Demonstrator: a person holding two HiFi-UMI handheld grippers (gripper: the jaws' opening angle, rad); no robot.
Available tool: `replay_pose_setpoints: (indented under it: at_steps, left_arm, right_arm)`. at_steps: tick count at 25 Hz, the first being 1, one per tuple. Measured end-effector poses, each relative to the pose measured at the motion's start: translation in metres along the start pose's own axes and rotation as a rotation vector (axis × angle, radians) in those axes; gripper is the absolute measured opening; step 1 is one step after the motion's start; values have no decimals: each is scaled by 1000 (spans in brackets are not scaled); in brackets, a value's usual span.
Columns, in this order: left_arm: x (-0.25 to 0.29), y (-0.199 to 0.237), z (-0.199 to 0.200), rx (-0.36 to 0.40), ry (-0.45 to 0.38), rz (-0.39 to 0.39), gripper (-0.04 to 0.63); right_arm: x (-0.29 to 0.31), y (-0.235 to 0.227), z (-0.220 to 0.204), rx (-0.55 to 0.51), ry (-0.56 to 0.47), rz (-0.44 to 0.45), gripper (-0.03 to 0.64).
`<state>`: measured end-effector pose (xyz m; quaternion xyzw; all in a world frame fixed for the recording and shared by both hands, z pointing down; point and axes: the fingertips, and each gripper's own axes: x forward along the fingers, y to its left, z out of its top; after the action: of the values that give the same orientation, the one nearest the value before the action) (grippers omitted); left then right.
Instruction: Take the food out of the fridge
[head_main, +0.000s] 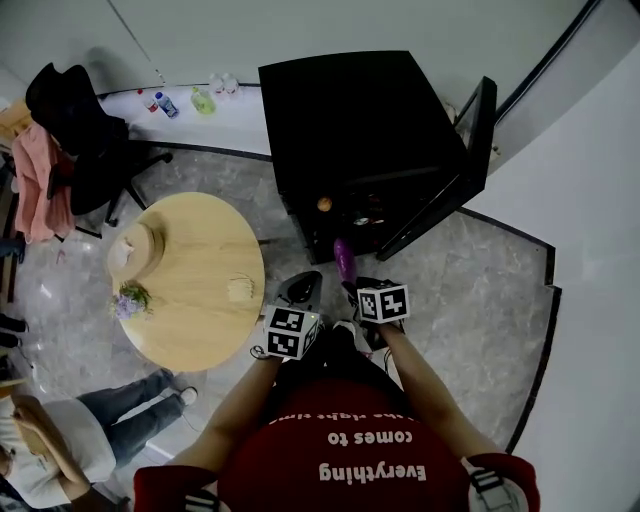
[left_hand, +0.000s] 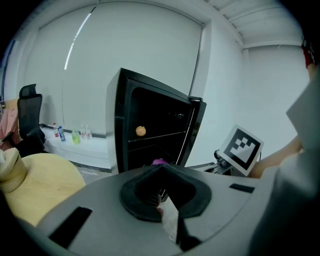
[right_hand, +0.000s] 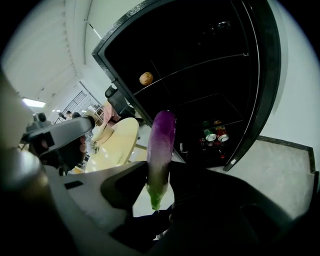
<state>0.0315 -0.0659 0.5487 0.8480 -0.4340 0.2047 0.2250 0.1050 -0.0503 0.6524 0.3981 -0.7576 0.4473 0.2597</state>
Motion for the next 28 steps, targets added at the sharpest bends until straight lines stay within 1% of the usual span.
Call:
replay_pose_setpoints:
  at_steps: [4, 7, 12, 16, 21, 25, 28]
  left_arm:
    - [-16, 8, -8, -43, -17, 43, 2]
    - [-33, 24, -18, -80, -30, 105, 2]
    - [-70, 61, -36, -153, -58, 221, 2]
    - [-108, 94, -59, -228, -79, 344, 2]
    - [-161, 131, -88, -322, -113, 511, 2]
    - [-207, 144, -113, -421, -142, 651, 2]
    - [-231, 151, -132, -470, -164, 716, 2]
  right_arm:
    - [2, 23, -12, -32, 36, 59, 150]
    - [13, 45, -14, -95, 70, 101, 150]
    - [38, 94, -4, -204, 95, 182, 150]
    - [63, 140, -1, -300, 141, 244, 150]
    - [96, 209, -12, -399, 202, 361, 150]
    - [113, 252, -37, -512, 282, 415, 150]
    - [130, 276, -57, -570, 315, 447, 150]
